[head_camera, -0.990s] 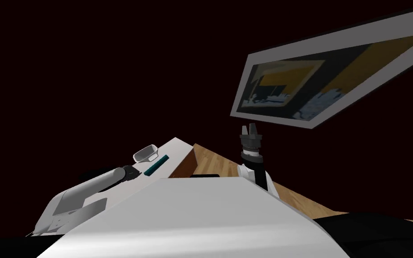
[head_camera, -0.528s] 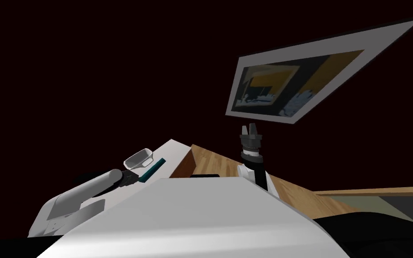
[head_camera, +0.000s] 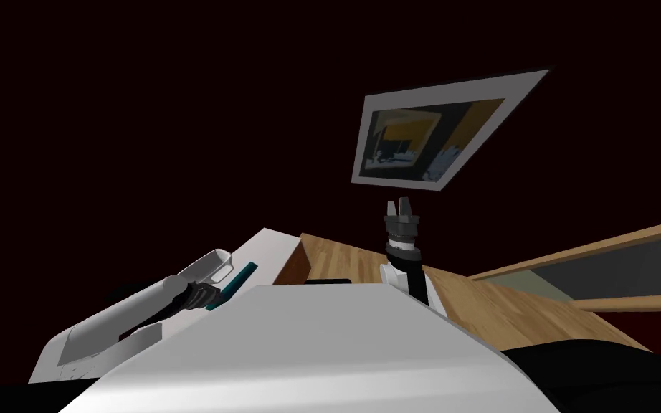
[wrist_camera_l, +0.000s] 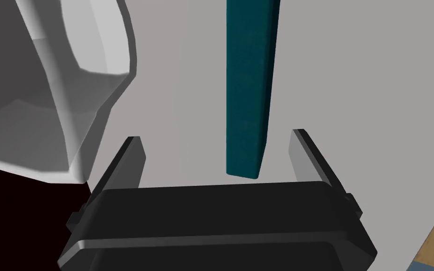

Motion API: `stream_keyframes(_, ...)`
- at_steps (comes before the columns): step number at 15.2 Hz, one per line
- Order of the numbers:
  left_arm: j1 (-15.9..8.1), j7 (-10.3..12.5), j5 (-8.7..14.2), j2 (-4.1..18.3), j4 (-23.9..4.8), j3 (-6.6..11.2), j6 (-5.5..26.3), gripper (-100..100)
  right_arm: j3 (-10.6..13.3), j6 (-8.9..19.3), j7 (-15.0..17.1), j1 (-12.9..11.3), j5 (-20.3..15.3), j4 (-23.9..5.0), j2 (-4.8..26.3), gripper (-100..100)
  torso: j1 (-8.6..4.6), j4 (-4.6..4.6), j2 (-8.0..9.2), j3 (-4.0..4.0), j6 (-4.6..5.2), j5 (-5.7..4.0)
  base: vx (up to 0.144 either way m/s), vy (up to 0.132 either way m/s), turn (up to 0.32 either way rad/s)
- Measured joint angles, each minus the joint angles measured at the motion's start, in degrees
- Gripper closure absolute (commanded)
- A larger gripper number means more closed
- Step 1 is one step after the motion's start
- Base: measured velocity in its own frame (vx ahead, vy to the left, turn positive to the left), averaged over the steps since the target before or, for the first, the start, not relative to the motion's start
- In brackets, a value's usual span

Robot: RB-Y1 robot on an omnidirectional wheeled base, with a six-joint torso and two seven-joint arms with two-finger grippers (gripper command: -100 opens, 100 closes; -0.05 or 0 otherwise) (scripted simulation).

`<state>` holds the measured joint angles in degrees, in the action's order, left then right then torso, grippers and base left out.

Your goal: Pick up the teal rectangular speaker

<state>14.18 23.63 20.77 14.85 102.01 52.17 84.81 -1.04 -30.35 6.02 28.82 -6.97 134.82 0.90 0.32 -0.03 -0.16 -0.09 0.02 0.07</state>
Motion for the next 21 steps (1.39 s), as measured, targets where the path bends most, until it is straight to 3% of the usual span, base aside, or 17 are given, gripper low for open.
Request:
stream_keyframes(10, -1.7, 1.3, 1.2, -1.1, -2.7, 4.63, 10.3, -100, 0.0, 0.0, 0.0, 0.0, 0.0, 0.0, 0.0, 0, 0.01, -0.01, -0.03, -0.02, -0.03, 0.0, -0.012, 0.051, -0.176)
stream_keyframes(12, -1.8, 1.3, 1.1, -1.2, -3.2, 4.47, 10.2, -100, 0.0, 0.0, 0.0, 0.0, 0.0, 0.0, 0.0, 0, -0.09, -0.02, -0.06, -0.03, -0.07, -0.01, -0.004, 0.009, 0.03)
stream_keyframes(16, -2.2, 0.9, 0.5, -1.6, -5.7, 3.39, 7.1, -100, 0.0, 0.0, 0.0, 0.0, 0.0, 0.0, 0.0, 0, -0.23, -0.02, -0.08, -0.05, -0.07, -0.04, -0.001, -0.004, 0.019)
stream_keyframes(17, -2.2, 0.9, 0.5, -1.6, -5.9, 3.32, 6.8, 100, 0.0, 0.0, 0.0, 0.0, 0.0, 0.0, 0.0, 0, -0.23, -0.02, -0.09, -0.05, -0.07, -0.05, 0.0, 0.0, 0.0)
stream_keyframes(21, -2.2, 0.9, 0.5, -1.6, -5.9, 3.32, 6.8, 100, 0.0, 0.0, 0.0, 0.0, 0.0, 0.0, 0.0, 0, -0.18, -0.02, -0.1, -0.05, -0.06, -0.04, 0.0, 0.0, 0.0)
